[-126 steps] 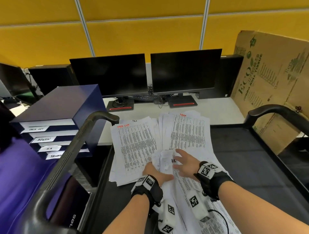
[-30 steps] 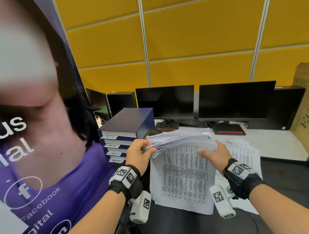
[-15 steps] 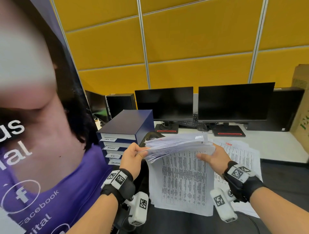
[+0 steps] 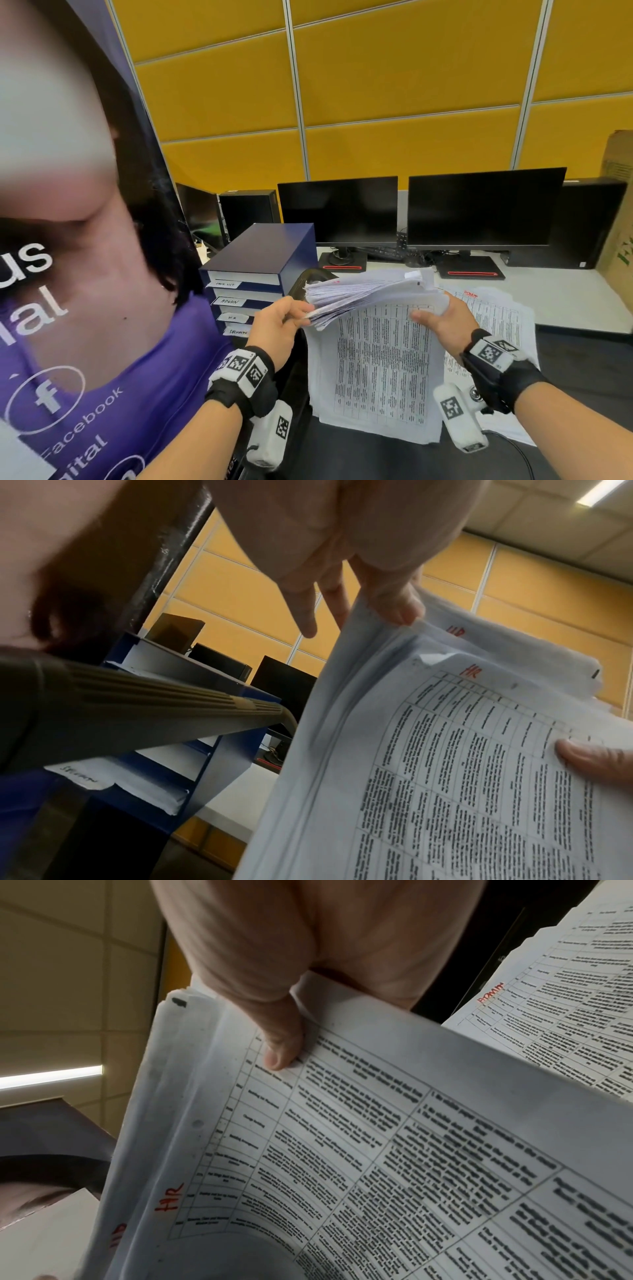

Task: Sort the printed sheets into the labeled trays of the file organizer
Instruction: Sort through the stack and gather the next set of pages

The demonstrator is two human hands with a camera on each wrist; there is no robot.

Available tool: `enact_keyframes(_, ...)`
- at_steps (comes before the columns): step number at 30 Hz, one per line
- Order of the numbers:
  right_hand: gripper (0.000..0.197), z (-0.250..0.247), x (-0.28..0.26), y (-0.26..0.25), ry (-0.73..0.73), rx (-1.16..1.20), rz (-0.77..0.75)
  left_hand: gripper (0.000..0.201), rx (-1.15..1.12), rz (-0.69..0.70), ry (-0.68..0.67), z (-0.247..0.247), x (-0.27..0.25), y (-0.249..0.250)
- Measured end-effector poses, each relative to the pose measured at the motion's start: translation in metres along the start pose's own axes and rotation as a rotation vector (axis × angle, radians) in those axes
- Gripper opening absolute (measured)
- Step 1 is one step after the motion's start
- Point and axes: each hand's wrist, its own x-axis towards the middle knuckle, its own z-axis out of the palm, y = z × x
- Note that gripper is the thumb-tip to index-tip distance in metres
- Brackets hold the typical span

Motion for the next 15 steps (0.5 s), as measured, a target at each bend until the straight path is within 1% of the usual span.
enact_keyframes(2, 0.026, 0.000, 0.000, 0.000, 0.005, 0.005, 0.009, 0.049, 0.006, 0.017, -0.034, -0.002, -0.003, -0.003)
enact_keyframes(3, 0.026, 0.001, 0.000, 0.000, 0.004, 0.006, 0.009, 0.048, 0.003, 0.012, -0.043, -0.003, -0.003, -0.006)
enact_keyframes(6, 0.027, 0.004, -0.002, -0.004, -0.007, -0.002, -0.006, 0.029, -0.019, -0.037, -0.022, -0.006, -0.004, -0.004)
enact_keyframes(8, 0.027, 0.006, -0.003, -0.007, -0.015, -0.012, -0.017, 0.024, -0.035, -0.054, 0.053, -0.007, -0.005, 0.003)
enact_keyframes(12, 0.027, 0.005, -0.005, -0.010, -0.005, 0.011, -0.021, 0.021, -0.003, -0.105, 0.321, -0.010, 0.001, 0.001)
enact_keyframes(13, 0.026, 0.004, -0.005, -0.010, 0.003, 0.011, -0.022, 0.019, -0.017, -0.123, 0.358, -0.011, 0.003, -0.004)
enact_keyframes(15, 0.026, 0.003, -0.005, -0.010, 0.015, 0.006, -0.020, 0.015, -0.040, -0.139, 0.351, -0.010, 0.004, -0.009)
